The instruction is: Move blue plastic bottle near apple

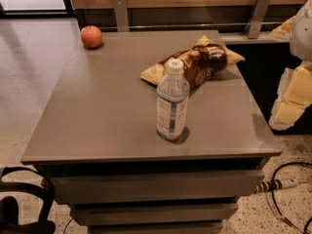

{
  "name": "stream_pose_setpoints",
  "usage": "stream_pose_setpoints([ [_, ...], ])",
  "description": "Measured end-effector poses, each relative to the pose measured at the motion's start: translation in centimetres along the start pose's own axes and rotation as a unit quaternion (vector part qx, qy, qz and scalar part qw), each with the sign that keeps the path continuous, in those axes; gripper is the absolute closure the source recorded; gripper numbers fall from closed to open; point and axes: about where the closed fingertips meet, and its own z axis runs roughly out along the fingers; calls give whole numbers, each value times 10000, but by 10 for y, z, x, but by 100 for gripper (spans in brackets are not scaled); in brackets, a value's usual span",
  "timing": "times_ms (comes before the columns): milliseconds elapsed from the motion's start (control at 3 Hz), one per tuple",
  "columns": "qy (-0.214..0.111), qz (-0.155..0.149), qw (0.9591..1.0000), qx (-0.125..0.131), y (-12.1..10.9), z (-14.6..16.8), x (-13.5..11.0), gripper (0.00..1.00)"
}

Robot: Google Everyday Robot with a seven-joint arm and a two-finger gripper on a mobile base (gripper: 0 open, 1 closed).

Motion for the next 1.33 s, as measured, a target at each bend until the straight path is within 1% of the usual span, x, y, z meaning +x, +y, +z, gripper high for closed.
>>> stream_pose_setpoints([
  [333, 0, 0, 10000, 1, 0, 0, 0, 0],
  [667, -385, -10, 9993, -21, -2, 2, -3, 0],
  [1000, -1237, -70, 9922, -116, -6, 19, -4, 0],
  [1333, -2221, -169, 9746, -234, 0, 36, -25, 0],
])
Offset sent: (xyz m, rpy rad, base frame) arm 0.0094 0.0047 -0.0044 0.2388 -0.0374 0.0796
